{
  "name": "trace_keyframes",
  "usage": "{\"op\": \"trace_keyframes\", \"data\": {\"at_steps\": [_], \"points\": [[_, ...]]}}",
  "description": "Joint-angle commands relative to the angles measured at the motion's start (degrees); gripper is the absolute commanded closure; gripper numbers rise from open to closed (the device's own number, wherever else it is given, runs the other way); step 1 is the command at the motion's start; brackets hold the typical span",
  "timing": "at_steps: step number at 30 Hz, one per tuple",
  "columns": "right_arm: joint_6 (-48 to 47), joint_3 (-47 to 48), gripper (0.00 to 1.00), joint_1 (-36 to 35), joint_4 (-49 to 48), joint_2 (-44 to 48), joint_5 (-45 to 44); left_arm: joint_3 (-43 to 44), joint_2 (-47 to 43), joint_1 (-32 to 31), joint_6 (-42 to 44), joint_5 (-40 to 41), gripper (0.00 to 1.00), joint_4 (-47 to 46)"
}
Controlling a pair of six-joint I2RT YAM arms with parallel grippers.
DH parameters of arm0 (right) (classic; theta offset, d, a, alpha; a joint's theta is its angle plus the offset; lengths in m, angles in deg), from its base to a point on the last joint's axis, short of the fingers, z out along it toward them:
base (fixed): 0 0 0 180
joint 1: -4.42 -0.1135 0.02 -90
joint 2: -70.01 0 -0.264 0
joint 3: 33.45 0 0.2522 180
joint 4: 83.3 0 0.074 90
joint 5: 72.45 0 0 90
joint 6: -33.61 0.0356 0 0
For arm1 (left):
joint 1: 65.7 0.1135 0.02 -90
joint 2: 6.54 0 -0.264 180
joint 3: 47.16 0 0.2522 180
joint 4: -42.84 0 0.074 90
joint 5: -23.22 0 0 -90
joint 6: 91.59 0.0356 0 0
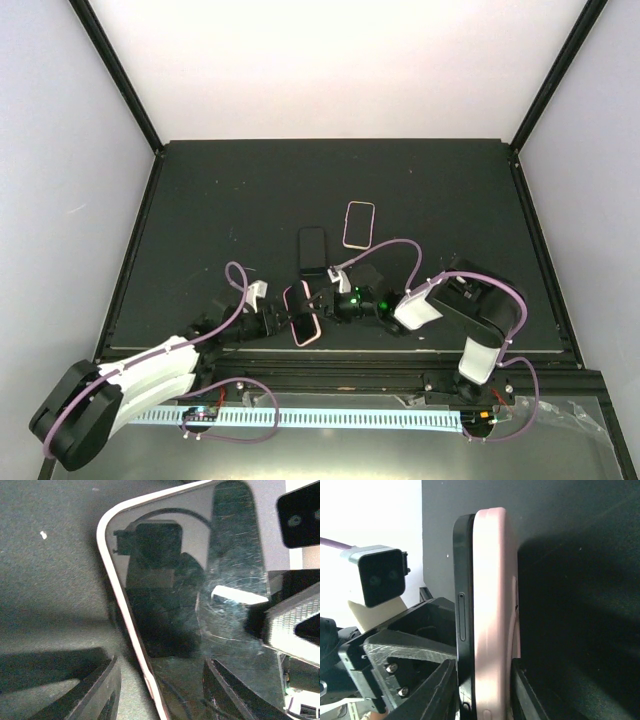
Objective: Put the phone into the phone case
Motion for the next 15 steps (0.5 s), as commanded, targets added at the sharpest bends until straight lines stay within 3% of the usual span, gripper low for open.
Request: {"op": "trace_keyframes", "data": {"at_steps": [1, 5, 12, 15], "points": [[-0.51, 0.94, 0.68, -0.36, -3.75, 0.91, 1.57, 0.95, 1.99, 0.46, 1.06, 0.77, 0.53, -0.02], [0.55, 0.71, 0.63, -0.42, -6.07, 0.27, 2.28, 1.88, 3.97, 0.47, 1.14, 0.02, 0.54, -0.81], [1.14, 0.43, 0.84, -0.42, -8.33, -0.69, 2.91, 1.70, 4.27, 0.48, 1.05, 0.35, 0.54, -0.92], [0.78, 0.59, 0.86, -0.43, -7.29, -1.20, 2.88, 1.77, 4.10, 0.48, 1.05, 0.35, 0.54, -0.70]]}}
